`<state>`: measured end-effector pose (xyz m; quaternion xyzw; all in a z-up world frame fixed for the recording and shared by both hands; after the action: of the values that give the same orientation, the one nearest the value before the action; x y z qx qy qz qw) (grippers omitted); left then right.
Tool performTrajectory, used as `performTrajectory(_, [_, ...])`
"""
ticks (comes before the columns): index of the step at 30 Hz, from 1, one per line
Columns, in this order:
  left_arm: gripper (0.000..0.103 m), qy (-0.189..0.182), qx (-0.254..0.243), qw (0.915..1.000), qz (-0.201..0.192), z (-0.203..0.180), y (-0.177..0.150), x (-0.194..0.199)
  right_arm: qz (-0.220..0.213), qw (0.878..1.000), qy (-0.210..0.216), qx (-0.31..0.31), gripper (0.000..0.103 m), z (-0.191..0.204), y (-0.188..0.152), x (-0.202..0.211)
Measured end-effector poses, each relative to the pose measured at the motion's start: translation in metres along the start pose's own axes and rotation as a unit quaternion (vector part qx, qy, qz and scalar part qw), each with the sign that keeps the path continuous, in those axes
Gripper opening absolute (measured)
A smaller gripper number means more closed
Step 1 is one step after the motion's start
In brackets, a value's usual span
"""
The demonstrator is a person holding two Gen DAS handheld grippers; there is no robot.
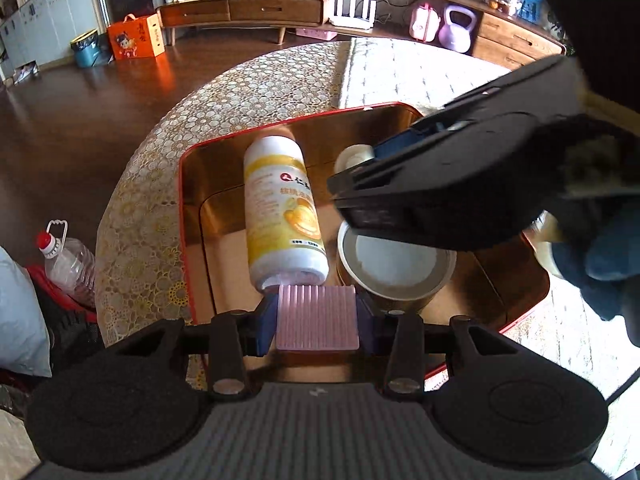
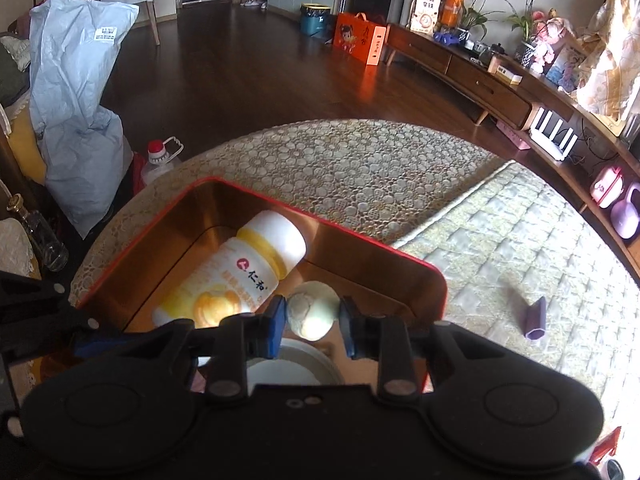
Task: Organize rigid objects
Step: 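Carry the pink comb and cream ball into the red box and open both grippers, then withdraw both grippers from the red box back over the table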
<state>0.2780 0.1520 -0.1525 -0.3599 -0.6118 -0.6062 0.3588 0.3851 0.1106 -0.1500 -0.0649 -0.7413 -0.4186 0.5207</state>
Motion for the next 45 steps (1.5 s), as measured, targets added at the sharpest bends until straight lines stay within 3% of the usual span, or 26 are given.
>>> performTrajectory(14, [0.042,-0.010,0.002,0.9999,-0.005,-0.003,0.000,-0.001,0.006,1.000,0.020,-0.019,0.036,-0.004,-0.005,0.001])
performTrajectory(16, [0.044,-0.006,0.000,1.0000,-0.006,-0.004,-0.001,0.001,0.003,0.999,0.025,-0.024,0.040,-0.005,-0.006,0.006])
performTrajectory(20, [0.059,0.001,-0.006,0.9998,-0.020,-0.007,-0.003,0.008,-0.007,0.999,0.029,-0.029,0.043,-0.004,-0.010,0.017])
performTrajectory(24, [0.060,-0.002,-0.002,0.9997,-0.025,-0.008,-0.005,0.017,-0.017,0.999,0.035,-0.034,0.047,-0.002,-0.012,0.031])
performTrajectory(32, [0.064,0.000,-0.004,0.9990,-0.044,-0.014,-0.011,0.040,-0.051,0.996,0.046,-0.064,0.063,-0.006,-0.019,0.072])
performTrajectory(36, [0.065,0.002,-0.004,0.9985,-0.054,-0.019,-0.013,0.052,-0.064,0.993,0.050,-0.083,0.065,-0.012,-0.029,0.093])
performTrajectory(41, [0.071,-0.003,-0.004,0.9975,-0.070,-0.028,-0.015,0.068,-0.090,0.990,0.049,-0.099,0.081,-0.026,-0.043,0.125])
performTrajectory(45, [0.075,-0.007,-0.003,0.9971,-0.076,-0.037,-0.017,0.077,-0.105,0.988,0.041,-0.108,0.087,-0.040,-0.060,0.147])
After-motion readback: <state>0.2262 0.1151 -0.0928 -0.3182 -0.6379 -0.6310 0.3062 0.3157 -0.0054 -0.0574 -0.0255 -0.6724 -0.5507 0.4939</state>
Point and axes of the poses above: each gripper's, at about its wrist camera, not at the fingertips, and x roughly against the way its jaws point, z to its left, y to its top, the point moved 7 cm from there along -x, roughly the way its jaws point, and after that the axes turned 5 degrees about z, right-handed, at the moved point
